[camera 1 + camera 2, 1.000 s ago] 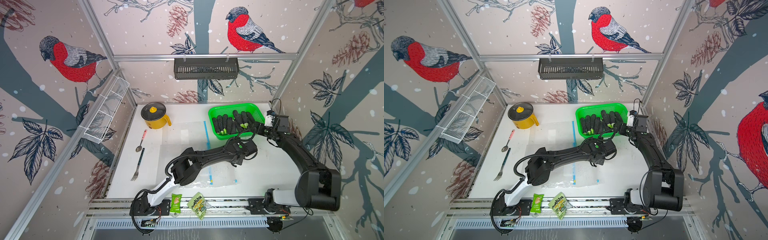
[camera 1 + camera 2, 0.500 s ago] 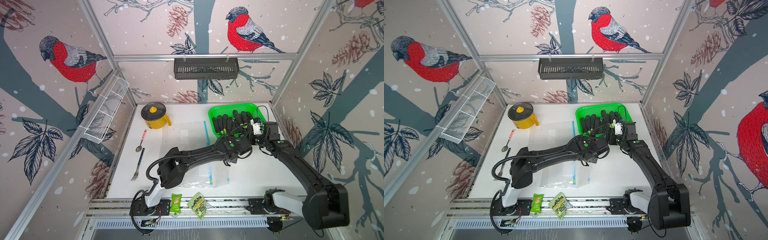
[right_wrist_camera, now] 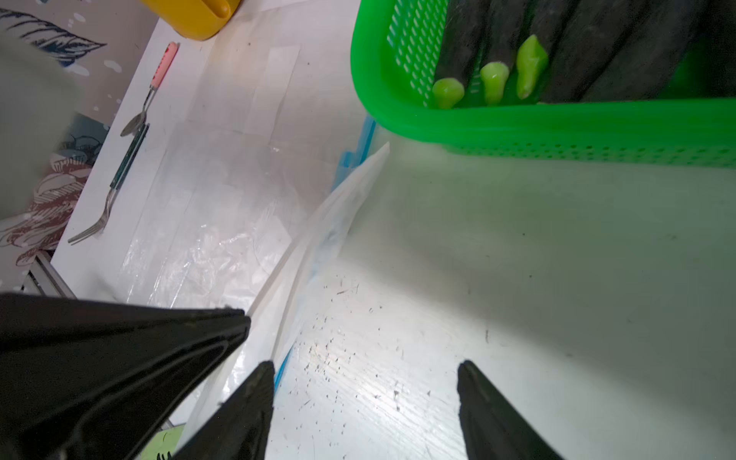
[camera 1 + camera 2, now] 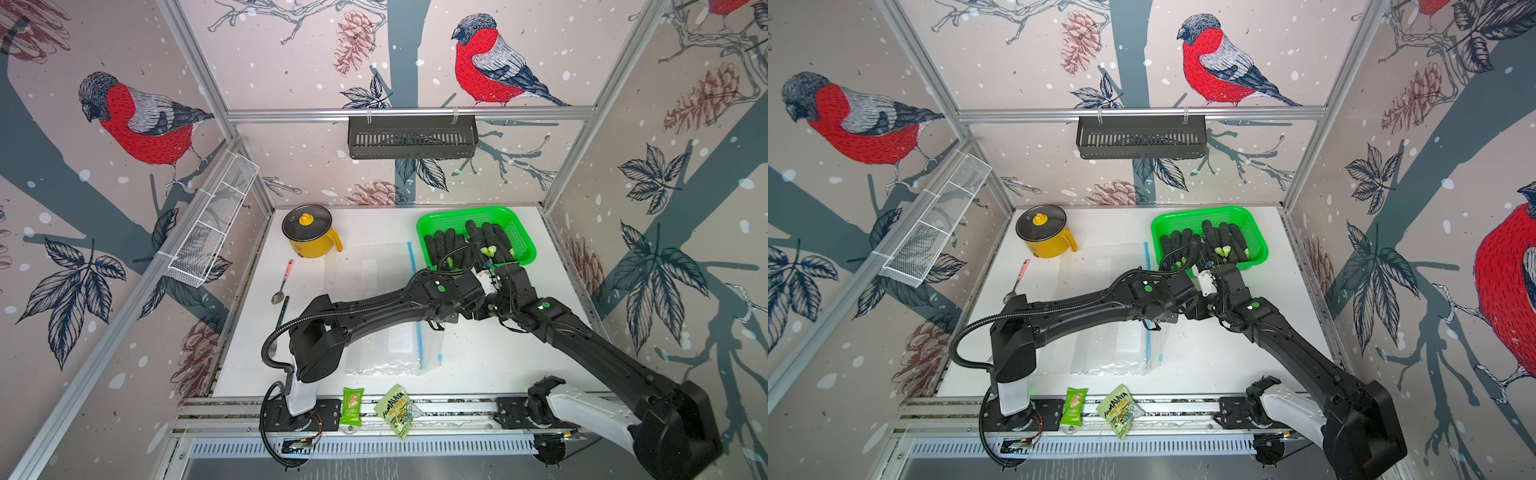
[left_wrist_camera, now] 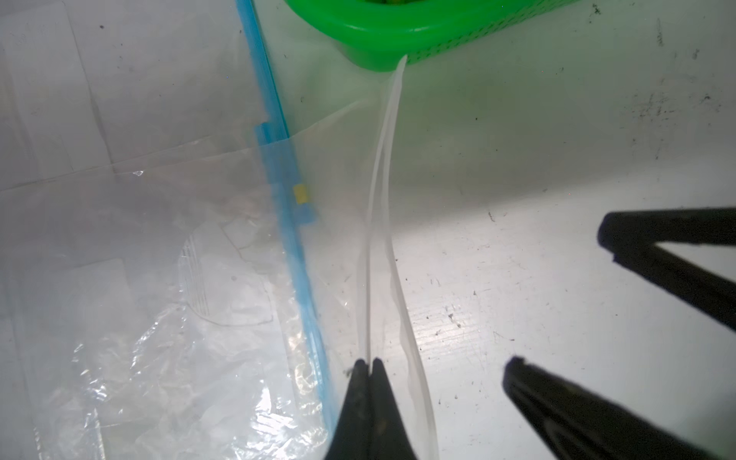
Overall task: Place the eggplant in a zip-top bag and seal the zipper
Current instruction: Open the zipper food storage bag.
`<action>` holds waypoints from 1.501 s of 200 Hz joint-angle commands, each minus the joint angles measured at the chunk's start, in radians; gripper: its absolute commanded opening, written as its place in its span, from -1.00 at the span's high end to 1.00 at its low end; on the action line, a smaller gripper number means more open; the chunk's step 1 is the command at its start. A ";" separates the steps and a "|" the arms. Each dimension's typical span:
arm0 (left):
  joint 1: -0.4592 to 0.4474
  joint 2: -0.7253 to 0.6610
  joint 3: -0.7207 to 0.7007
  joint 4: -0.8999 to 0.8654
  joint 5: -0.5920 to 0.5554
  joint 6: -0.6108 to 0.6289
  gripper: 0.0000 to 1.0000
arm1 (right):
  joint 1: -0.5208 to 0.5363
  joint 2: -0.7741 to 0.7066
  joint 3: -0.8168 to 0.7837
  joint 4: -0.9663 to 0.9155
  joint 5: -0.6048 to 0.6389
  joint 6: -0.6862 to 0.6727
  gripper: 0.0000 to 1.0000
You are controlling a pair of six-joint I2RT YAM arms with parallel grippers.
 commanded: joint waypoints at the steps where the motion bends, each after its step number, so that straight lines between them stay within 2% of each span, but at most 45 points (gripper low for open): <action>1: 0.005 -0.022 -0.024 0.037 -0.001 -0.017 1.00 | 0.042 -0.001 -0.025 0.038 -0.034 0.056 -0.40; 75: 0.009 -0.030 -0.055 0.076 0.016 -0.016 1.00 | 0.099 0.012 -0.041 0.087 -0.055 0.109 -0.35; 118: 0.009 -0.031 -0.057 0.085 0.020 -0.016 1.00 | 0.103 0.067 -0.081 0.195 -0.091 0.147 -0.26; 145: 0.010 -0.036 -0.064 0.094 0.025 -0.017 1.00 | 0.102 0.090 -0.086 0.215 -0.072 0.143 -0.18; 158: 0.009 -0.040 -0.070 0.098 0.024 -0.019 1.00 | 0.100 0.101 -0.088 0.223 -0.063 0.142 -0.10; 173: 0.008 -0.044 -0.076 0.098 0.024 -0.020 1.00 | 0.096 0.109 -0.094 0.240 -0.054 0.143 0.08; 206: 0.013 -0.055 -0.105 0.104 0.028 -0.029 1.00 | 0.093 0.123 -0.103 0.268 -0.038 0.149 0.56; 239: 0.016 -0.068 -0.134 0.115 0.029 -0.036 1.00 | 0.095 0.129 -0.096 0.277 -0.030 0.151 0.82; 259: 0.019 -0.062 -0.150 0.127 0.035 -0.039 1.00 | 0.104 0.129 -0.092 0.286 -0.028 0.161 0.88; 300: 0.019 -0.065 -0.163 0.139 0.039 -0.044 1.00 | 0.138 0.151 -0.091 0.303 -0.006 0.173 0.85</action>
